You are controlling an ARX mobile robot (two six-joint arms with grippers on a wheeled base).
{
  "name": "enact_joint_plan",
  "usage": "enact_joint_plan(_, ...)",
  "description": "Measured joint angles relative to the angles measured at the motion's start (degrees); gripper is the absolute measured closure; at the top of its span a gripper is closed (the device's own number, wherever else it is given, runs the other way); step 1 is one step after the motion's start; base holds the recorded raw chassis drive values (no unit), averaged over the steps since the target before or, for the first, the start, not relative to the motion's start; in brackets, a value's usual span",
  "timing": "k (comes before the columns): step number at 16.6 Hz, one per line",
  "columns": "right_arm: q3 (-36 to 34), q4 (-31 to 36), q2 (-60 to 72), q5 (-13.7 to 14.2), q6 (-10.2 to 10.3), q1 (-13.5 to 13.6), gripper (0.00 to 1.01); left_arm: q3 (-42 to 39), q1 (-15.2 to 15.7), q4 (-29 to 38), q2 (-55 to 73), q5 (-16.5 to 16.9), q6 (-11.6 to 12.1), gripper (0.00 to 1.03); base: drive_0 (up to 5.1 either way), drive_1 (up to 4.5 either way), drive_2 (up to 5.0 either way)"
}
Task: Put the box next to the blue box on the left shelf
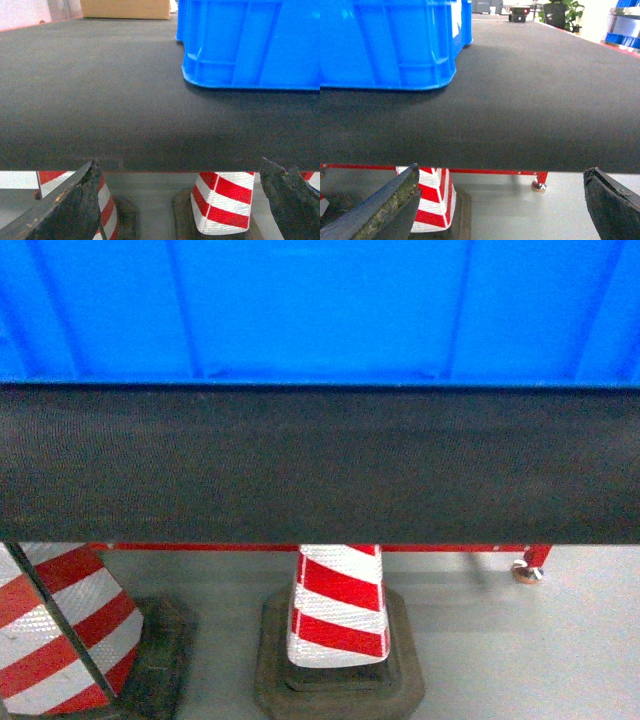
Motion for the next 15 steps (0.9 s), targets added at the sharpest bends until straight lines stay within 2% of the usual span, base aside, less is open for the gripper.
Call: enact_joint_plan(15, 0.0, -0.09, 0.0, -0.04, 0.13, 0.0, 0.03, 0.02, 0.0, 0.0, 0.0, -0.09, 0.0, 0.05, 0.0, 0.0, 0.0)
